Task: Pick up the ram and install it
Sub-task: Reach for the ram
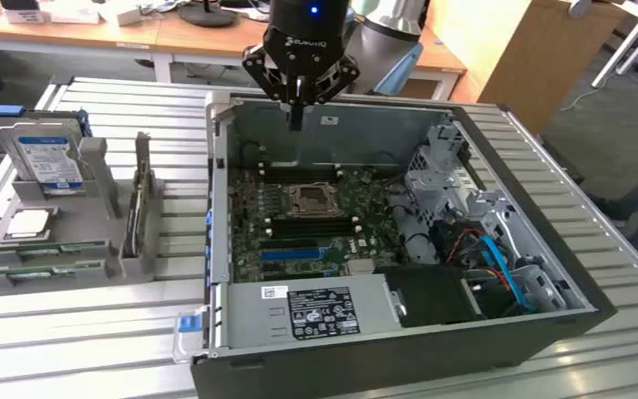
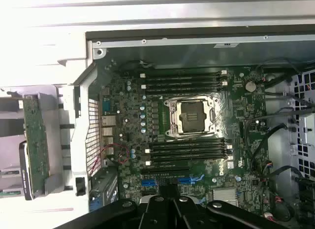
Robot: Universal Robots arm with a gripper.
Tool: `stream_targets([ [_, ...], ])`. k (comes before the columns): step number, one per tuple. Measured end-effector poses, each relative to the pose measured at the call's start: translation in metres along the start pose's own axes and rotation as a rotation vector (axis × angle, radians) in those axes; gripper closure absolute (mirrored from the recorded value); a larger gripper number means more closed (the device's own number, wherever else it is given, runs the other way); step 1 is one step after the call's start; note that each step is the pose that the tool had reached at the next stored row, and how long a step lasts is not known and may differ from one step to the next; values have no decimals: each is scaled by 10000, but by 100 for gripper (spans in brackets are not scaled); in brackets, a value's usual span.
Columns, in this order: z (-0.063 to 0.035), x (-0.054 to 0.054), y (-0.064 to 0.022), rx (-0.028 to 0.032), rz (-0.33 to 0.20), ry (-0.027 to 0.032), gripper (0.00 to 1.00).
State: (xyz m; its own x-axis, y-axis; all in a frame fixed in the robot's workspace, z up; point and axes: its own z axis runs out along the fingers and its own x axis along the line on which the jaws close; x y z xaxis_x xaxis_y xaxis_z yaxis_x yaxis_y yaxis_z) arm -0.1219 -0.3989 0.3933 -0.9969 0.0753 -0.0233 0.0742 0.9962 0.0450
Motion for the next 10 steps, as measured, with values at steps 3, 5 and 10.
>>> stream_targets([
  [3, 0, 0, 0, 0, -1, 0, 89],
  [5, 0, 0, 0, 0, 0, 0, 89],
  [10, 0, 0, 0, 0, -1, 0, 89],
])
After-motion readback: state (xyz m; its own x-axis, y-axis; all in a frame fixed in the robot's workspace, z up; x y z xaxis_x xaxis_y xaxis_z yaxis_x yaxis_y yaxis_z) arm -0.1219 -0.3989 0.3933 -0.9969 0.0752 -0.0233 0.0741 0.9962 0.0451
